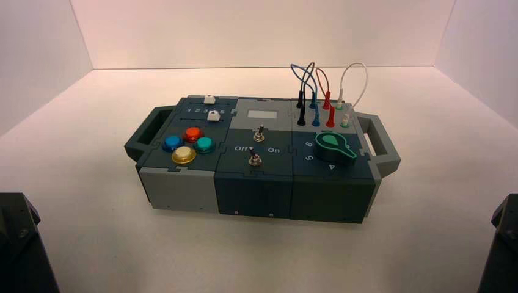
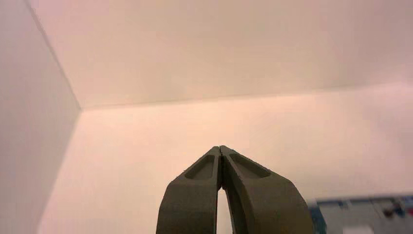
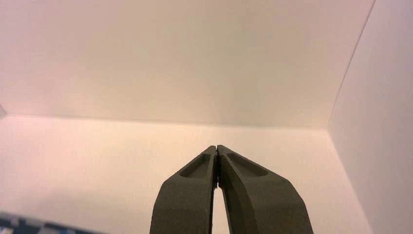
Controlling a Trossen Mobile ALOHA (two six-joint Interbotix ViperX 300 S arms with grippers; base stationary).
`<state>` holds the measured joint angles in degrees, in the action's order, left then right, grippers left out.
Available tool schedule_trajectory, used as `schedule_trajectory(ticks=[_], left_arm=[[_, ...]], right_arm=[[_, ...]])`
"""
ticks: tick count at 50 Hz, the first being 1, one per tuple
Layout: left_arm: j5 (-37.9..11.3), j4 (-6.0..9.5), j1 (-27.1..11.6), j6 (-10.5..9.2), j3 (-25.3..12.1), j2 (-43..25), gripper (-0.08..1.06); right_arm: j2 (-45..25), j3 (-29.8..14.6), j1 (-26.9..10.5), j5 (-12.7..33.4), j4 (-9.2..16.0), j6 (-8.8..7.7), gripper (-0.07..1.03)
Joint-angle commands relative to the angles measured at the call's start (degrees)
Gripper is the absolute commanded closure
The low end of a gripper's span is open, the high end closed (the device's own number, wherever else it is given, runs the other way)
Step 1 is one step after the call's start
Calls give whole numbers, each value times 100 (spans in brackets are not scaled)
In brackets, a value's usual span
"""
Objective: Move the bottom slider to position 1.
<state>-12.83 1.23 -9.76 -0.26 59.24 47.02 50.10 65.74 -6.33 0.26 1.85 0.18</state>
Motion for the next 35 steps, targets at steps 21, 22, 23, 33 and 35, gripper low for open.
schedule_trajectory(ticks=[21, 22, 23, 33, 35], left_arm=[[-2470, 123, -457, -202, -853, -923, 101], [-2566, 114, -483, -185, -870, -949, 101], [-2663, 105, -519, -158, -888, -967, 101], [-3146, 70, -633, -35, -879, -1125, 101], [-3173, 79, -659, -26, -844, -1151, 101]], right_arm=[[-158, -422, -809, 1318, 721, 53, 99], [-193, -483, -853, 1433, 747, 62, 99], [-255, -554, -896, 1538, 773, 62, 99], [-896, -1072, -1380, 2197, 835, 70, 99], [-1037, -1125, -1468, 2232, 861, 79, 99]])
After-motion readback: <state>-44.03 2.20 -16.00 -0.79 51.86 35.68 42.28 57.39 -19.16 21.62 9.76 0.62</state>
